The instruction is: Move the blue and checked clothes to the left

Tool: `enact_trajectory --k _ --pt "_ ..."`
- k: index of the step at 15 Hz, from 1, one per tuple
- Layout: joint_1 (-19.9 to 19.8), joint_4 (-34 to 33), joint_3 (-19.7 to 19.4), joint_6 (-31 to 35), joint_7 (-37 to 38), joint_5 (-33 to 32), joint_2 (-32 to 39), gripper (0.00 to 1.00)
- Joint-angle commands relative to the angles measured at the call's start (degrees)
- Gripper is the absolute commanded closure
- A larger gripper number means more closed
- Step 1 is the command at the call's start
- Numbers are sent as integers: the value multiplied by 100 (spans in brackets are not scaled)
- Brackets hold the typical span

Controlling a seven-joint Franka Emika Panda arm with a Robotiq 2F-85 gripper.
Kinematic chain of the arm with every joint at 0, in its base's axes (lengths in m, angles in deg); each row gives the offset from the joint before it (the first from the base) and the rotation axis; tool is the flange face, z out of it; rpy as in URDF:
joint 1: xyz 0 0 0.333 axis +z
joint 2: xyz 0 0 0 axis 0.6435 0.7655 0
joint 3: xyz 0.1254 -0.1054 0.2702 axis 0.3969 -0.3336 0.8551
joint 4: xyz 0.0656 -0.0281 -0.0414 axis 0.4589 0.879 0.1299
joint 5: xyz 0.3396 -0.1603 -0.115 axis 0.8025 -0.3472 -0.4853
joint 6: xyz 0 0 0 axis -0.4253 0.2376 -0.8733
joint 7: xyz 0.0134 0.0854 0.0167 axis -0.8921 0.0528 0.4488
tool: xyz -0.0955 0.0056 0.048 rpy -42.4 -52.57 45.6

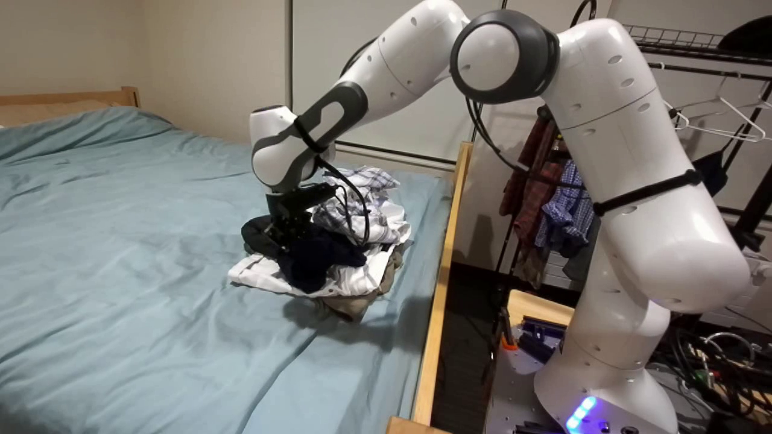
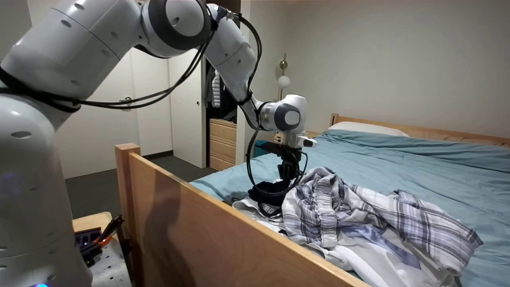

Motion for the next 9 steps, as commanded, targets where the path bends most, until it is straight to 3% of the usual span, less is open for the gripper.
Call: enact_trajectory --k 1,5,9 --pt "-260 -4 279 -78 -512 396 -139 95" --pt "-217 101 463 -156 -967 441 -600 92" --pt "80 71 739 -359 -1452 191 -1050 92"
